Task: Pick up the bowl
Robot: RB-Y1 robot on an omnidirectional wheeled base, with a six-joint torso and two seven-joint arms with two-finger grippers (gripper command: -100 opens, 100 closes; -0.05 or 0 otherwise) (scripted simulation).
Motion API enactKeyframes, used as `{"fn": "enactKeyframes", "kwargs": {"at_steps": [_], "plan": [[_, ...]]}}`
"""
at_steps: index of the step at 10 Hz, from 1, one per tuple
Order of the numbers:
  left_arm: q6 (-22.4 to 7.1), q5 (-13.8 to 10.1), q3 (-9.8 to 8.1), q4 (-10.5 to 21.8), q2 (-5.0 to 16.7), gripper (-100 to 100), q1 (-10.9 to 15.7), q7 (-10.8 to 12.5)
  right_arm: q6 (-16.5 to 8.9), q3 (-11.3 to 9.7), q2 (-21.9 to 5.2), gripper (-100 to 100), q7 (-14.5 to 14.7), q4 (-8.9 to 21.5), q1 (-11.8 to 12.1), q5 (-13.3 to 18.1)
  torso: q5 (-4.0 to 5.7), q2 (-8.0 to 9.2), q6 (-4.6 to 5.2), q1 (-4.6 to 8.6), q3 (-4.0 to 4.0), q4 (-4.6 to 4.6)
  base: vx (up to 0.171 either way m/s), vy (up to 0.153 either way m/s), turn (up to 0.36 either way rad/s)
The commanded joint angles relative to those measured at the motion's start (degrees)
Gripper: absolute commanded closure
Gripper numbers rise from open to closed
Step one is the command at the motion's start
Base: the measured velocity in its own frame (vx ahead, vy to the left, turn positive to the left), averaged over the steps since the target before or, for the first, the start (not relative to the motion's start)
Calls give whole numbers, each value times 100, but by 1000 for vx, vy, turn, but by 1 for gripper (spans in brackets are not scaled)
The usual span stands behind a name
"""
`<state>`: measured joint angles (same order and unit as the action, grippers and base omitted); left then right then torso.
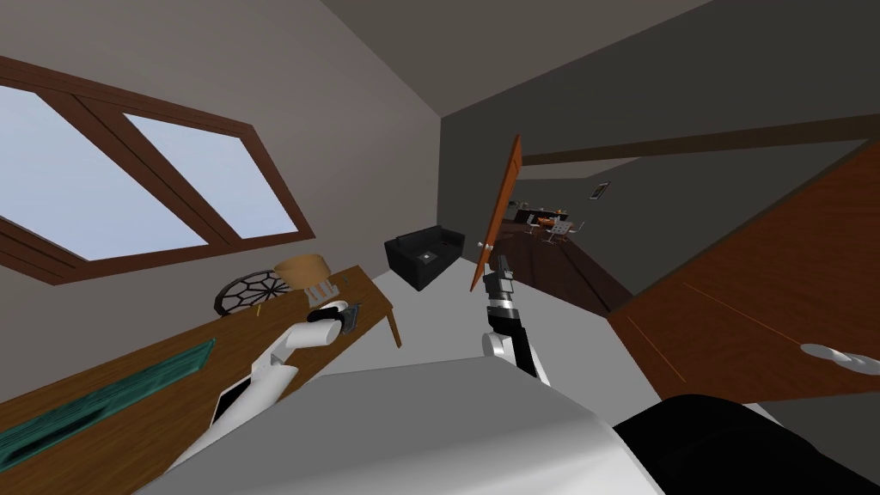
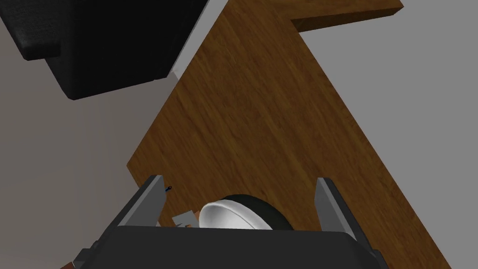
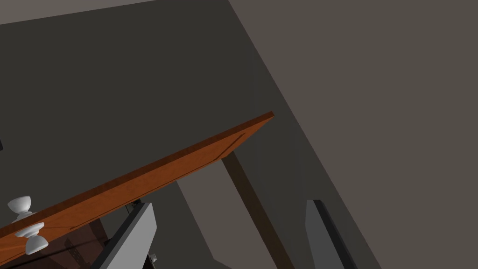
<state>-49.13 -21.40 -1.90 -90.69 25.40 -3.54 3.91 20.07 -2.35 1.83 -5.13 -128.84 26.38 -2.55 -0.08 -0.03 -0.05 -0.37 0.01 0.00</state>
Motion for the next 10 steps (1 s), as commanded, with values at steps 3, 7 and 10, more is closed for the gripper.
{"fn": "enactKeyframes", "kwargs": {"at_steps": [3,7,10], "plan": [[-509,-46,-103,343,38,-100,157,-22,0,1,-1,0,0,0,0,0,-4,-6,0,-22,3,1,22,124,-25],[-1084,-84,-240,751,64,-100,323,-51,0,1,-1,0,0,0,1,0,-7,-16,-1,-32,9,4,35,142,-16],[-1481,-93,-340,1068,58,-100,403,-78,0,1,-1,0,0,0,0,0,-4,-11,-1,-20,6,2,39,130,-8]]}}
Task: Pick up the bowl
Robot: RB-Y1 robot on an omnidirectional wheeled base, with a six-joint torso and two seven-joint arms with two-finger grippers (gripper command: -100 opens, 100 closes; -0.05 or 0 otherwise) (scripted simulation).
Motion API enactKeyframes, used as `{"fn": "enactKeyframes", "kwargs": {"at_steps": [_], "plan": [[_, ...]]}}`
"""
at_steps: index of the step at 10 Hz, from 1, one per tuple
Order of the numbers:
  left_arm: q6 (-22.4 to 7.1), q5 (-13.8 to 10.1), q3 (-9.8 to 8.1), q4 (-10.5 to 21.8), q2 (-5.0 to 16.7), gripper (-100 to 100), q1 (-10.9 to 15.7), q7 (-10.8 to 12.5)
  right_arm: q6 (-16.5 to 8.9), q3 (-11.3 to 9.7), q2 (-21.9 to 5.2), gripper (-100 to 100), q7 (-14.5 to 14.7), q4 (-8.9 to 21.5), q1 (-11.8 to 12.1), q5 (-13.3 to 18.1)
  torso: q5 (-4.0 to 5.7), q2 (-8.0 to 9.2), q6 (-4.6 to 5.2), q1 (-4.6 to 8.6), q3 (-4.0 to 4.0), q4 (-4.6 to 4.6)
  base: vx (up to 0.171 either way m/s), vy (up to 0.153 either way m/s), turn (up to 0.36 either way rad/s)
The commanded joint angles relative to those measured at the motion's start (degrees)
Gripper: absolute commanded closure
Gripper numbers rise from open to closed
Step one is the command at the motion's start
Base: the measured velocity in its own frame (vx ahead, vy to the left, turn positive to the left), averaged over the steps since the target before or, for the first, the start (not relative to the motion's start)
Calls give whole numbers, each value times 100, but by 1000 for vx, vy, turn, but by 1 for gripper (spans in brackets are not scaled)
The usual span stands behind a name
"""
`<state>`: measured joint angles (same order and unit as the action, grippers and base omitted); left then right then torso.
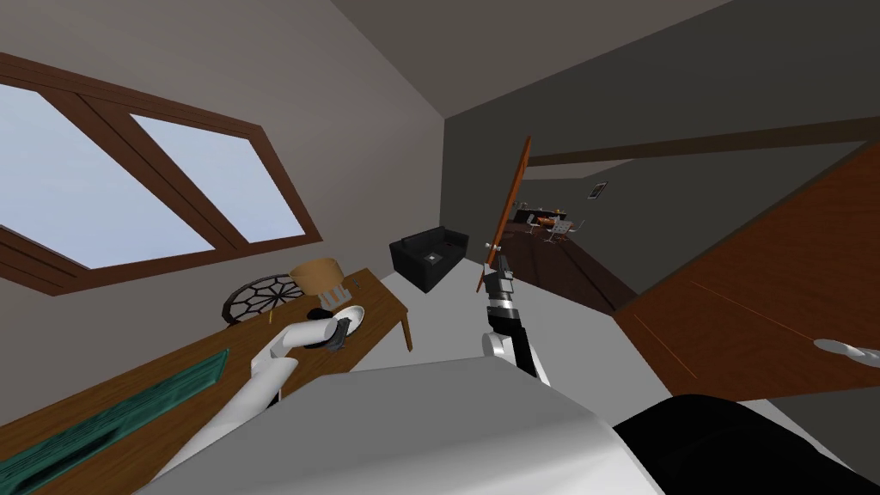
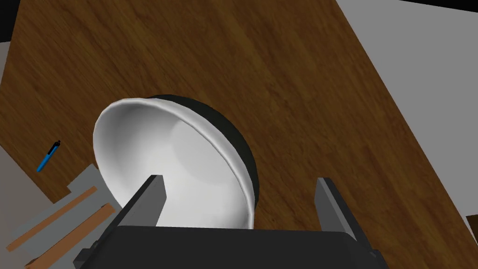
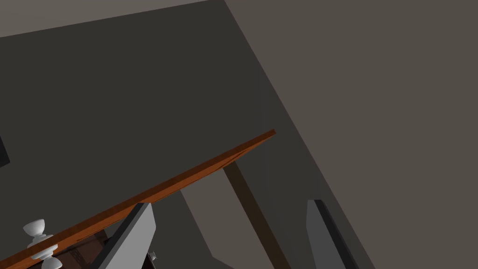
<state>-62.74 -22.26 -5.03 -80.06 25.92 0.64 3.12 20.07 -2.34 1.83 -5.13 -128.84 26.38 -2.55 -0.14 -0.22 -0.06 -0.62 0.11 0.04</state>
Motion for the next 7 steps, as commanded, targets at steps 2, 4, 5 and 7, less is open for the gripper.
{"fn": "enactKeyframes", "kwargs": {"at_steps": [2,4,5,7], "plan": [[-264,-3,-57,148,-8,-100,-15,-11,0,0,0,0,0,0,0,0,-1,1,-1,-2,0,0,52,143,-8],[-204,-16,-53,162,5,0,6,-27,0,-1,1,0,0,0,0,0,5,10,1,31,-5,-1,13,33,-3],[-27,39,-33,343,-60,-100,22,-45,0,-1,1,0,0,0,-1,0,10,17,1,49,-9,-3,18,16,-16],[192,107,-8,569,-140,-100,41,-67,0,-1,1,0,0,0,-1,0,10,12,2,52,-7,-2,28,20,-24]]}}
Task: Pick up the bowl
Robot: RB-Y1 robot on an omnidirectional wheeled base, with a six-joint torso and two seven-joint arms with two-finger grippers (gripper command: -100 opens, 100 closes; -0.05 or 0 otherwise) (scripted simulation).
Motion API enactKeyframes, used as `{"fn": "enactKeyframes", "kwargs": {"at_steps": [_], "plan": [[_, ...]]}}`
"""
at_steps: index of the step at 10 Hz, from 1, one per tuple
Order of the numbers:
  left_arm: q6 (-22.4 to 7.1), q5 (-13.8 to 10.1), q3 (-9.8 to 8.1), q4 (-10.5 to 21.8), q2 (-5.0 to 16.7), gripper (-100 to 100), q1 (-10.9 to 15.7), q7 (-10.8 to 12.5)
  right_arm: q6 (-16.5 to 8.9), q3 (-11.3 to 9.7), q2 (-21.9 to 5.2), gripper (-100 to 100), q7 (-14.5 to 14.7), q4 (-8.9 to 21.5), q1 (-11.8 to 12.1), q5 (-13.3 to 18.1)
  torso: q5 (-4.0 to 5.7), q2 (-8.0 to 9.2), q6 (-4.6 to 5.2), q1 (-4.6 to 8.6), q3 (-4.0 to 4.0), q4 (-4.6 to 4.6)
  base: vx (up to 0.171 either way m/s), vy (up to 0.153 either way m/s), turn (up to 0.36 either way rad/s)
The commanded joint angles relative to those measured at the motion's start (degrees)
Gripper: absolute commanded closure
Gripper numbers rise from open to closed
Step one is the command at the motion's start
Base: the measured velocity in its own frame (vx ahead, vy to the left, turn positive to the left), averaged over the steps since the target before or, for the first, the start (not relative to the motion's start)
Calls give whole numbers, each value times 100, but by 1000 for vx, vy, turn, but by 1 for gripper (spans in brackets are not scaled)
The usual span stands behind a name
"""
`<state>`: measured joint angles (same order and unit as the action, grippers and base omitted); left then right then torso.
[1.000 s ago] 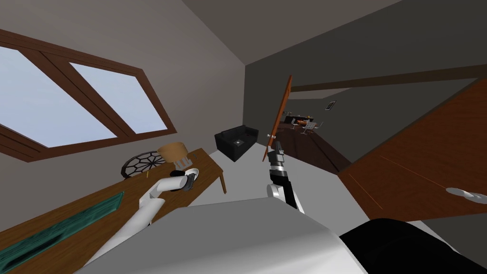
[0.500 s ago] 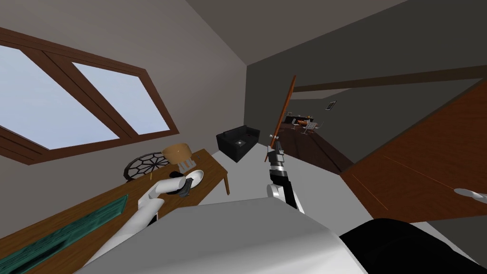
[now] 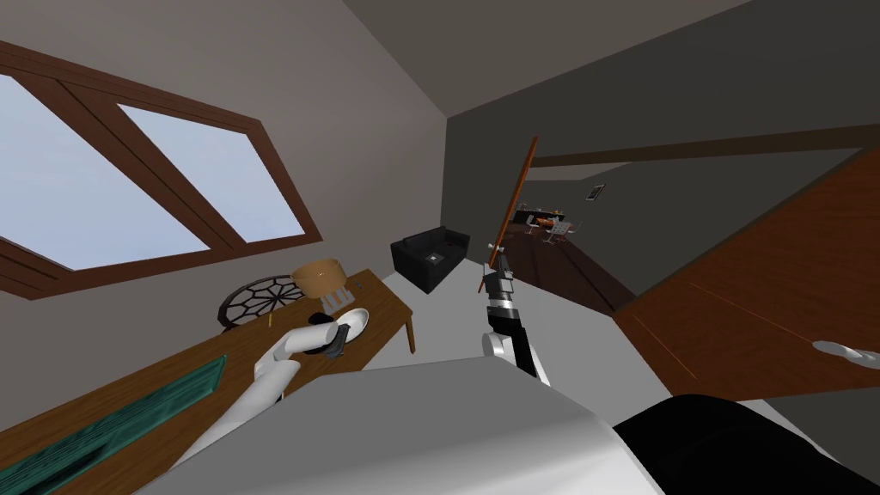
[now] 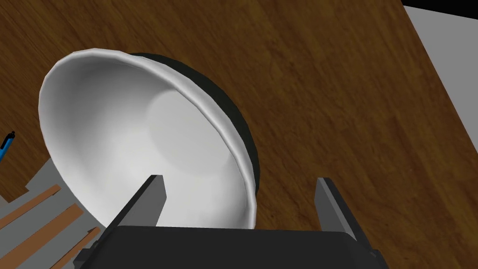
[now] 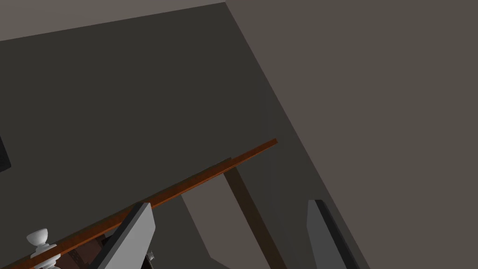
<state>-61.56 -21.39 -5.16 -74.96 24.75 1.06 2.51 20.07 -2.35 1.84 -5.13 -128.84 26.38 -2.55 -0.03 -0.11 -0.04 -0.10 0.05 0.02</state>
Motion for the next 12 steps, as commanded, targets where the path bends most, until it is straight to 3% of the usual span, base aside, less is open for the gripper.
{"fn": "enactKeyframes", "kwargs": {"at_steps": [1,2,6,7,8,11,12], "plan": [[0,0,0,0,0,-100,0,0,0,0,0,0,0,0,0,0,0,0,0,0,0,0,12,9,-5],[25,5,2,13,-5,100,1,-1,0,0,0,0,0,0,0,0,1,4,-1,3,-2,-1,0,0,0],[18,3,0,15,-7,100,-2,4,0,0,0,0,0,0,0,0,4,9,3,7,-6,-4,0,0,0],[18,3,1,16,-7,0,-3,5,0,0,0,0,0,0,0,0,4,9,3,8,-7,-5,0,0,0],[-144,-48,-20,-167,57,100,-20,17,0,0,0,0,0,0,0,0,5,10,3,9,-7,-5,-17,-13,19],[-216,-72,-30,-260,88,100,-36,23,0,0,0,0,0,0,-1,0,11,24,4,22,-17,-11,-19,-16,13],[-243,-74,-31,-278,90,0,-39,30,0,0,0,0,0,0,-1,0,10,21,4,19,-15,-10,0,0,0]]}}
